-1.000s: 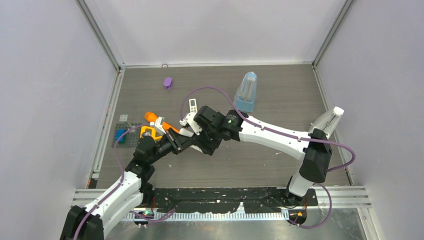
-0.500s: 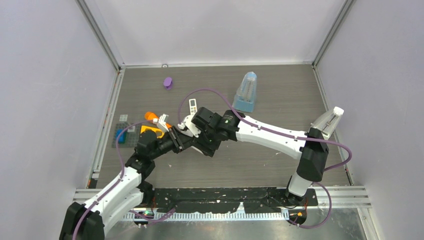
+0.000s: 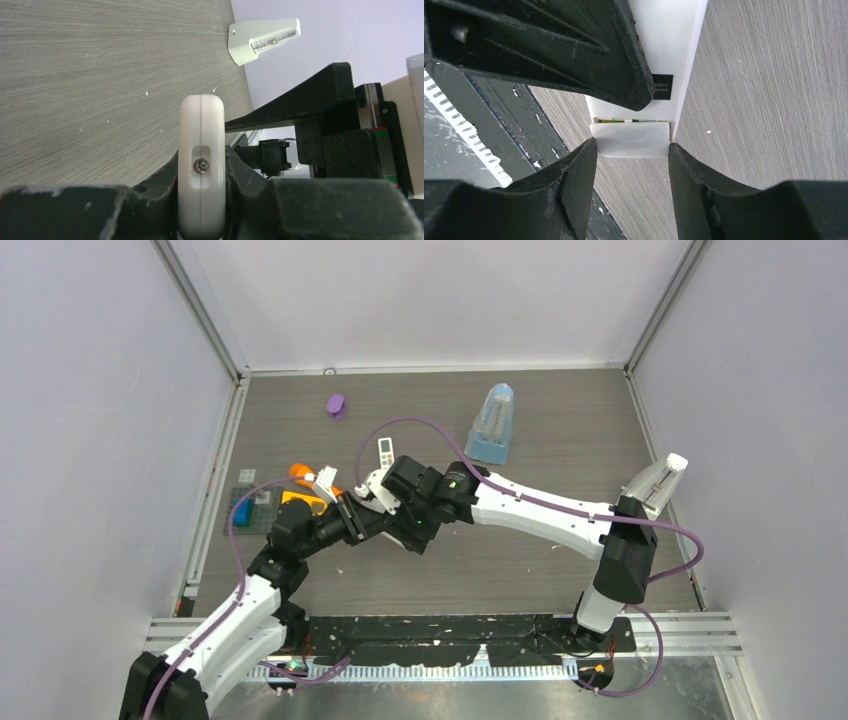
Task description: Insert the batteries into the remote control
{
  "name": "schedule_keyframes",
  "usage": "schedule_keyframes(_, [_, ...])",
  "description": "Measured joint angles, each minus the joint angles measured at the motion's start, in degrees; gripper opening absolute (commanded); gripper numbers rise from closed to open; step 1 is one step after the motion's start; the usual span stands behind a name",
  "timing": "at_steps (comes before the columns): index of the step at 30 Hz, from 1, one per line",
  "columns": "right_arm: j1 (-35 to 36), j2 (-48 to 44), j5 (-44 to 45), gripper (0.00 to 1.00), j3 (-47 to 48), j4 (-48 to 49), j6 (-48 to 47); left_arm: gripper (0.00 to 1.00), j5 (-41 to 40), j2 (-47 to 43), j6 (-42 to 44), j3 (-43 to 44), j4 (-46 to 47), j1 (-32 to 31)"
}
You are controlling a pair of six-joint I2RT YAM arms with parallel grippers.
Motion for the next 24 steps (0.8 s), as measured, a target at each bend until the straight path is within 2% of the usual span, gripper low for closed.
schedule_keyframes(10, [0.0,0.0,-0.4,0.53,0.5,-0.1,0.0,0.00,0.5,-1.3,7.2,2.9,-4.6,0.0])
schedule_keyframes(24, [-0.1,0.0,0.1,0.53,2.0,-1.1,1.1,0.00,0.9,-1.3,9.2,4.5,-6.1,0.0])
